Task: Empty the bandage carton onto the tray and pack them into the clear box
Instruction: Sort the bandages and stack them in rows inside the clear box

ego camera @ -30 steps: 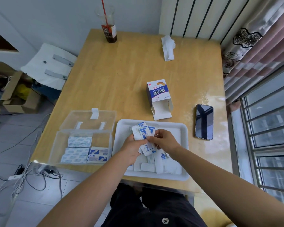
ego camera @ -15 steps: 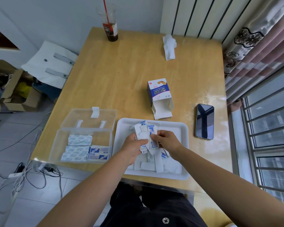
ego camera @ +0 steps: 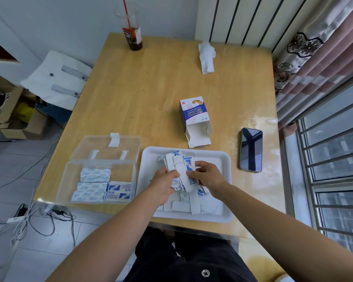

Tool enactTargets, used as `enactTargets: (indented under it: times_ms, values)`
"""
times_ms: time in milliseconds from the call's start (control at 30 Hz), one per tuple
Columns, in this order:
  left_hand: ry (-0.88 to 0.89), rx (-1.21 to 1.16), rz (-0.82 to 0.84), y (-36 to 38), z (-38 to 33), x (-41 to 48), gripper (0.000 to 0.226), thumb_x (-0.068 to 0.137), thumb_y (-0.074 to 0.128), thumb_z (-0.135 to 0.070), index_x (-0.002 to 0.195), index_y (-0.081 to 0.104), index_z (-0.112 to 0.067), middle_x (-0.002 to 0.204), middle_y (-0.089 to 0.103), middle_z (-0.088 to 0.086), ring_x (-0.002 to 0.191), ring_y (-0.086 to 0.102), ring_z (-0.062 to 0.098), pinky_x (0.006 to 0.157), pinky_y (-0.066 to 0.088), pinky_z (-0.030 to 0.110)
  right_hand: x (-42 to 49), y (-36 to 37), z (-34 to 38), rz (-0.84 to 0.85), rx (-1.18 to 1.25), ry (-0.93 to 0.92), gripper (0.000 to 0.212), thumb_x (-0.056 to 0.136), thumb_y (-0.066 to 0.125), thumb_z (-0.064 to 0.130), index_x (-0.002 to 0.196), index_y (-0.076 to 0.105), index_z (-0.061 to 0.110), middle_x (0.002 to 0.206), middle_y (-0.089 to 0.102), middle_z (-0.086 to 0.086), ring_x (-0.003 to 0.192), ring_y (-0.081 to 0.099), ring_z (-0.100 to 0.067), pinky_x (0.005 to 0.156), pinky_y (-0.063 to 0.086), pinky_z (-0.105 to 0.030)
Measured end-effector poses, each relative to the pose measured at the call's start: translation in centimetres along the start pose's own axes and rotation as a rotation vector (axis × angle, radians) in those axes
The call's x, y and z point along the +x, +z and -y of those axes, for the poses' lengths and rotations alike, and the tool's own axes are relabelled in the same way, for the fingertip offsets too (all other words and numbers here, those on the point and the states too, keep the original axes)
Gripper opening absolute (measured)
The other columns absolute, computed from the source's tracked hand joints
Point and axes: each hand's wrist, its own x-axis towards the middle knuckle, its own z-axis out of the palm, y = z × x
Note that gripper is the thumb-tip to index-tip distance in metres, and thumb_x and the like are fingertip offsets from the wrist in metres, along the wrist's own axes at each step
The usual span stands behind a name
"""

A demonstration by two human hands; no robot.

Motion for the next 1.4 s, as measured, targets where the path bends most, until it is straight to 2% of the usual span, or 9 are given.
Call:
enactTargets:
  times_ms: [200, 433, 533, 633, 867, 967, 1100, 1300, 1400]
  values:
    - [0.01, 0.008, -0.084, 0.1, 0.5, 0.6, 0.03, 0.086, 0.059, 0.003, 0.107, 0.062, -0.017, 0.097, 0.069, 0.007, 0.088, 0.066, 0.027, 0.077, 0.051, 0.036, -0.2, -0.3, 0.1, -0.095, -0.007, -0.01, 0.026, 0.077, 0.079, 0.014, 0.079, 0.053, 0.012, 0.087, 0.073, -0.007, 0.069, 0.069, -0.016, 0.054, 0.05, -0.022]
    - [0.061, -0.028, -0.187, -0.2, 0.6, 0.9, 0.031, 0.084, 0.061, 0.005, 0.108, 0.062, -0.014, 0.085, 0.065, 0.004, 0.074, 0.062, 0.02, 0.061, 0.048, 0.027, -0.5, -1.5, 0.2, -0.004, 0.131, -0.008, 0.025, 0.08, 0.076, 0.015, 0.068, 0.054, 0.013, 0.088, 0.071, -0.01, 0.078, 0.066, -0.023, 0.078, 0.055, -0.036]
    - [0.078, -0.016, -0.167, 0.3, 0.6, 0.5, 0.031, 0.081, 0.066, 0.003, 0.105, 0.064, -0.017, 0.089, 0.069, 0.004, 0.075, 0.064, 0.019, 0.059, 0.05, 0.025, -0.7, -1.1, -0.2, 0.109, -0.013, 0.056, 0.026, 0.077, 0.079, 0.017, 0.068, 0.055, 0.014, 0.083, 0.071, -0.007, 0.074, 0.062, -0.021, 0.069, 0.049, -0.032]
    - [0.099, -0.043, -0.148, 0.8, 0.7, 0.0, 0.033, 0.08, 0.067, 0.006, 0.105, 0.064, -0.016, 0.092, 0.069, 0.006, 0.072, 0.065, 0.017, 0.048, 0.05, 0.021, -0.7, -0.4, -0.3, 0.083, -0.036, 0.055, 0.025, 0.075, 0.081, 0.015, 0.07, 0.056, 0.013, 0.084, 0.07, -0.009, 0.072, 0.061, -0.02, 0.059, 0.043, -0.026]
    - [0.062, -0.088, -0.128, 0.0, 1.3, 0.5, 0.021, 0.088, 0.065, -0.006, 0.109, 0.064, -0.012, 0.1, 0.069, 0.009, 0.081, 0.067, 0.019, 0.069, 0.056, 0.032, -0.6, -0.6, -0.1, -0.027, -0.003, 0.041, 0.029, 0.078, 0.076, 0.003, 0.07, 0.05, 0.012, 0.087, 0.072, -0.006, 0.066, 0.066, -0.014, 0.047, 0.047, -0.019]
    - [0.077, 0.013, -0.194, -0.3, 1.5, 1.0, 0.027, 0.084, 0.069, -0.007, 0.111, 0.065, -0.006, 0.101, 0.069, 0.011, 0.089, 0.066, 0.026, 0.08, 0.055, 0.039, -0.6, -1.0, -0.2, -0.072, -0.018, 0.04, 0.029, 0.079, 0.076, 0.005, 0.071, 0.049, 0.013, 0.09, 0.071, -0.006, 0.069, 0.065, -0.016, 0.045, 0.044, -0.019]
    - [0.126, 0.203, -0.239, -0.4, 1.7, 1.3, 0.017, 0.085, 0.069, -0.009, 0.101, 0.066, -0.012, 0.093, 0.066, 0.006, 0.076, 0.06, 0.017, 0.059, 0.045, 0.023, -0.6, -1.7, -0.7, -0.124, 0.004, 0.06, 0.032, 0.08, 0.072, 0.001, 0.071, 0.045, 0.014, 0.089, 0.068, -0.008, 0.064, 0.059, -0.016, 0.04, 0.038, -0.015]
    - [0.132, 0.564, -0.277, -0.8, 1.8, 1.1, 0.023, 0.083, 0.068, -0.027, 0.094, 0.066, -0.007, 0.08, 0.063, 0.007, 0.07, 0.058, 0.023, 0.054, 0.044, 0.025, -0.2, -1.6, -1.3, -0.155, -0.007, 0.068, 0.031, 0.081, 0.07, 0.002, 0.071, 0.044, 0.015, 0.089, 0.066, -0.009, 0.065, 0.055, -0.018, 0.047, 0.038, -0.02]
    - [0.175, 0.77, -0.344, -1.4, 1.7, 0.8, 0.048, 0.071, 0.066, -0.041, 0.103, 0.064, -0.005, 0.102, 0.064, 0.012, 0.094, 0.061, 0.03, 0.074, 0.054, 0.036, 0.1, -1.3, -1.1, -0.159, -0.017, 0.067, 0.029, 0.081, 0.071, 0.004, 0.073, 0.045, 0.015, 0.089, 0.067, -0.007, 0.069, 0.056, -0.019, 0.052, 0.04, -0.024]
